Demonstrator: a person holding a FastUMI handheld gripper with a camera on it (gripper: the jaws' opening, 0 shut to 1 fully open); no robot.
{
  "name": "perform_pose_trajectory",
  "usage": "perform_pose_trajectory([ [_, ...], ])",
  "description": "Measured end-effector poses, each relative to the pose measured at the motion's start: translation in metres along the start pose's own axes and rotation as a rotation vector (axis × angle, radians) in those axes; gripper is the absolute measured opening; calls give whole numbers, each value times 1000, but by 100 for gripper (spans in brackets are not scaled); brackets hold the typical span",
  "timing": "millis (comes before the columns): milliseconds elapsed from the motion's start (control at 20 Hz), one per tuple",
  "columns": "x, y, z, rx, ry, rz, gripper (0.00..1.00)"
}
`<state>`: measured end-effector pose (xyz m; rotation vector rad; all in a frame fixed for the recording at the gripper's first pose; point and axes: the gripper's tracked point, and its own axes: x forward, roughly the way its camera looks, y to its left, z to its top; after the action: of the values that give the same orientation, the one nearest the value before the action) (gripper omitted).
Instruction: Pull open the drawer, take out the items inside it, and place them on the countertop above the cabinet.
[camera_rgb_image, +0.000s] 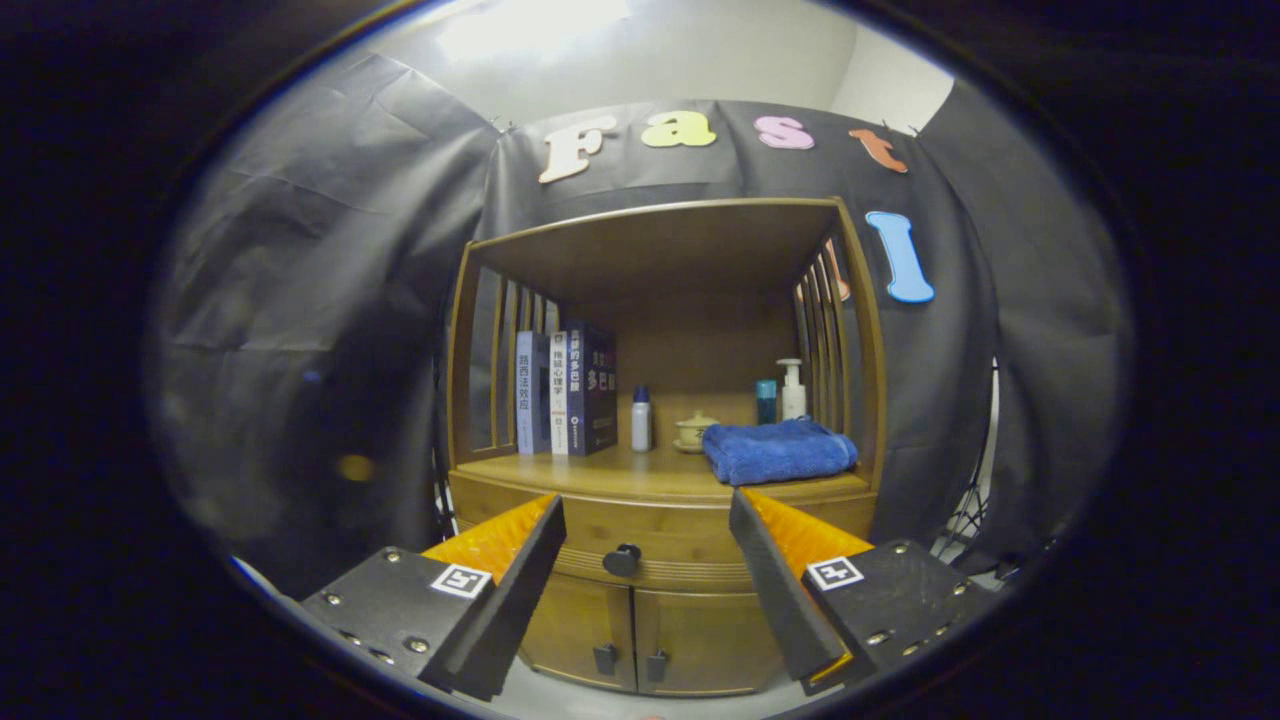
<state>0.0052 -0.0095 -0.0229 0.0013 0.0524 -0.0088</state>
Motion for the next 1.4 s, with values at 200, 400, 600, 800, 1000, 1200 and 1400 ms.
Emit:
perform_pose_trajectory([
  [200, 18, 1, -28, 12, 70, -9, 99],
  [400, 40, -8, -44, 7, 101, -33, 99],
  [600, 63, -19, -71, 52, 151, -64, 99],
  [800, 82, -20, -99, 56, 200, -74, 99],
  [1000, 102, -3, -122, 37, 227, -65, 99],
  [1200, 131, 27, -144, 24, 250, -28, 99],
  [1400, 156, 35, -171, 55, 280, -80, 56],
])
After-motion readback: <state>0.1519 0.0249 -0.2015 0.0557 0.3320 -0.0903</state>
